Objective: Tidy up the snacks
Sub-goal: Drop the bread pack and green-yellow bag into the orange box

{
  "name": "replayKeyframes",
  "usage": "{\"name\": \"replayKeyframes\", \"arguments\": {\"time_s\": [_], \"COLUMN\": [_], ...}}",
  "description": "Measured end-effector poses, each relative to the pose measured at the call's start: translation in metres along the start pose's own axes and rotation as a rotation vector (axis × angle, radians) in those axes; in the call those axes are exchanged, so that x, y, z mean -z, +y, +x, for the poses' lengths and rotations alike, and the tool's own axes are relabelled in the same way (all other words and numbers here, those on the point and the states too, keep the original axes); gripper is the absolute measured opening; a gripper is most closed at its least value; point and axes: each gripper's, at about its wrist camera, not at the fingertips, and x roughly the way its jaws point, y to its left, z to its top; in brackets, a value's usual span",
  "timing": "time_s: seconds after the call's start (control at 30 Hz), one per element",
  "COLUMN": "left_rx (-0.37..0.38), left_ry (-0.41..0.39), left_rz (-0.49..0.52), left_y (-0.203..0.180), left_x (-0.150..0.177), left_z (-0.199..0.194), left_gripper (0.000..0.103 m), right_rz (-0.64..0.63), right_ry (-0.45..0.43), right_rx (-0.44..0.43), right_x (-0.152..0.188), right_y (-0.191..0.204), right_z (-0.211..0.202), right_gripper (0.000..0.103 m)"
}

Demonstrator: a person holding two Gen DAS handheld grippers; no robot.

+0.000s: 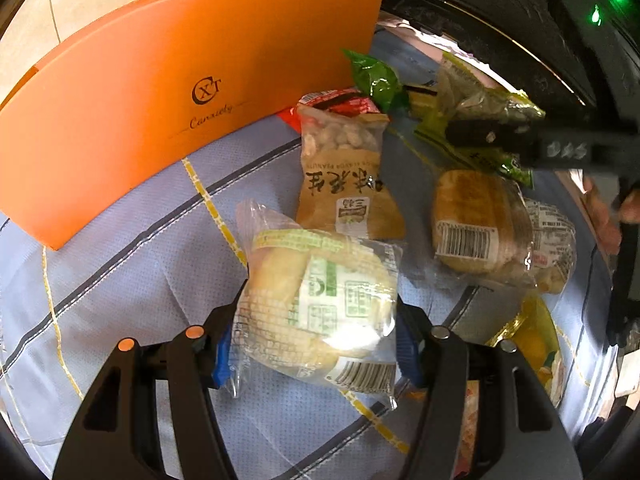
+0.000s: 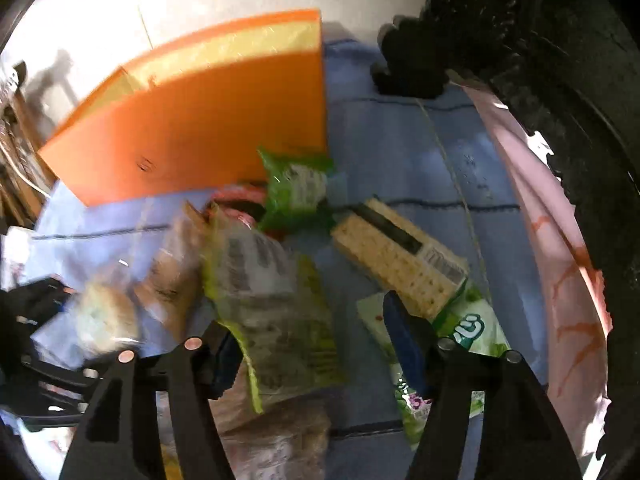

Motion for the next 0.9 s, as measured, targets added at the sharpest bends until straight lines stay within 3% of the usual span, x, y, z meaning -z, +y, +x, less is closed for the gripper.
{"name": "replayKeyframes", "arguments": {"time_s": [0.07, 0.27, 0.53, 0.6, 0.73, 0.8, 0.87, 0.9], "left_rx": [-0.006, 0.009, -0.041, -0.095, -0.199, -0.271, -0.359, -0.36], "left_ry": [0.002, -0.02, -0.125, -0.182, -0.291, -0.329, -0.317, -0.31], "left_rz": [0.001, -0.019, -0.087, -0.089, -0.171, -0.218, -0.279, -0.309], "left_y": [0.0, 0.003, 0.013, 0.014, 0.034, 0.053, 0.074, 0.085], "left_x": [0.0, 0.0, -0.021, -0.035, -0.081, -0.108, -0.134, -0.144], "left_z": [0.0, -0.008, -0.061, -0.09, -0.138, -0.151, -0.154, -0.154], "left_gripper": [0.06, 0.06, 0.059, 0.059, 0.059, 0.059, 0.059, 0.059], "right_rz": [0.056, 0.064, 0.044, 0.008, 0.011, 0.022, 0.034, 0.032], "right_ry": [0.02, -0.035, -0.141, -0.207, -0.305, -0.31, -0.291, -0.281], "right_rx": [-0.011, -0.05, -0.119, -0.092, -0.117, -0.13, -0.158, -0.153], "right_x": [-0.002, -0.008, -0.038, -0.059, -0.111, -0.145, -0.165, -0.174], "right_y": [-0.005, 0.001, 0.019, 0.029, 0.04, 0.048, 0.053, 0.057], "right_z": [0.001, -0.031, -0.09, -0.109, -0.126, -0.118, -0.107, -0.1], "right_gripper": [0.018, 0.018, 0.018, 0.018, 0.018, 0.018, 0.018, 0.018]}}
